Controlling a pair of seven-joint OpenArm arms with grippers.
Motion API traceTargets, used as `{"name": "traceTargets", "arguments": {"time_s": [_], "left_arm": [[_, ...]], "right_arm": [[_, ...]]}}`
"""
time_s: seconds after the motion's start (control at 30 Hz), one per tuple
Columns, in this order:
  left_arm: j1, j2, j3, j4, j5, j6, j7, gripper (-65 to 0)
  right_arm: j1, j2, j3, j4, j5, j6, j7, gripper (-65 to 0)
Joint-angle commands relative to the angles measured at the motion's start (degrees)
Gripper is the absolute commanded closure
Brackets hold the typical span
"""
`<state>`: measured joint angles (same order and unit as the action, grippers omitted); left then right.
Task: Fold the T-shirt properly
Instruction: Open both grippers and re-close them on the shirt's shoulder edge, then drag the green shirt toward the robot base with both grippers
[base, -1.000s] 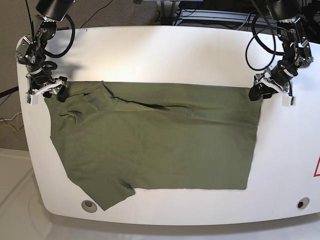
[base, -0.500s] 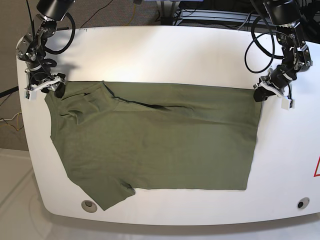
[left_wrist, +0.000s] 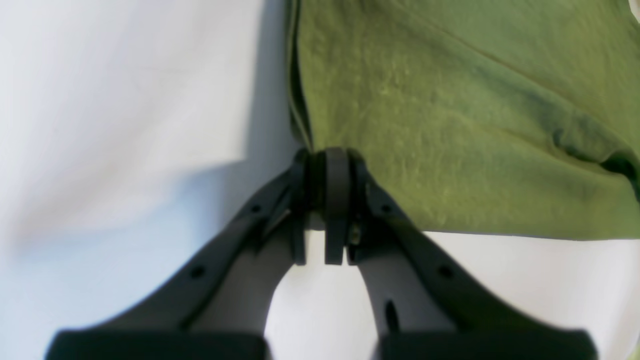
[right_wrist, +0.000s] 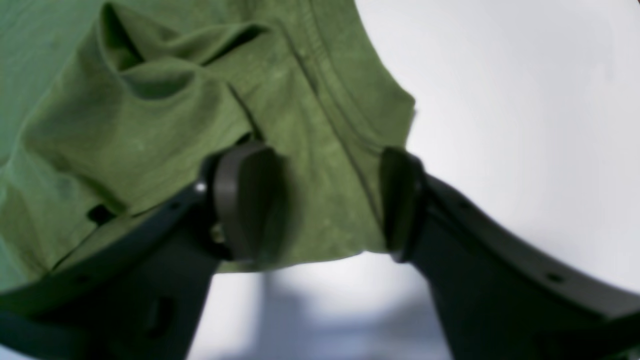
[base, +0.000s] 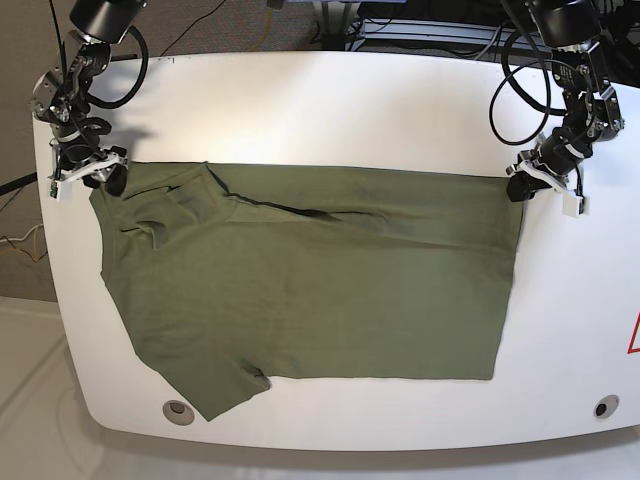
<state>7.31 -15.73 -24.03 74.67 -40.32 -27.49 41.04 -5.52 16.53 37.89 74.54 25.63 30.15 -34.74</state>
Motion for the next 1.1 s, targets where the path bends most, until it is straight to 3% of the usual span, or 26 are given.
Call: {"name": "traceTargets", "arguments": {"time_s": [0.0,0.3,1.07], "left_arm": [[-0.4,-0.7,0.0,0.4,-0.2,-1.4,-0.4,0.0],[-0.4,-0.7,-0.1,0.6,-0.3,-0.7,-1.6,0.0],[3.2,-3.0,-1.2,2.8,0.3,-0.1,2.1,0.0]], "right_arm": [[0.3,0.7,0.2,1.1,0.1,1.1,0.3,-18.6],[0.4,0.6,0.0,1.3,0.2,1.0,0.6,0.0],[-2.7,0.0,1.2,2.5,-0.1,0.5,-2.5,0.0]]}}
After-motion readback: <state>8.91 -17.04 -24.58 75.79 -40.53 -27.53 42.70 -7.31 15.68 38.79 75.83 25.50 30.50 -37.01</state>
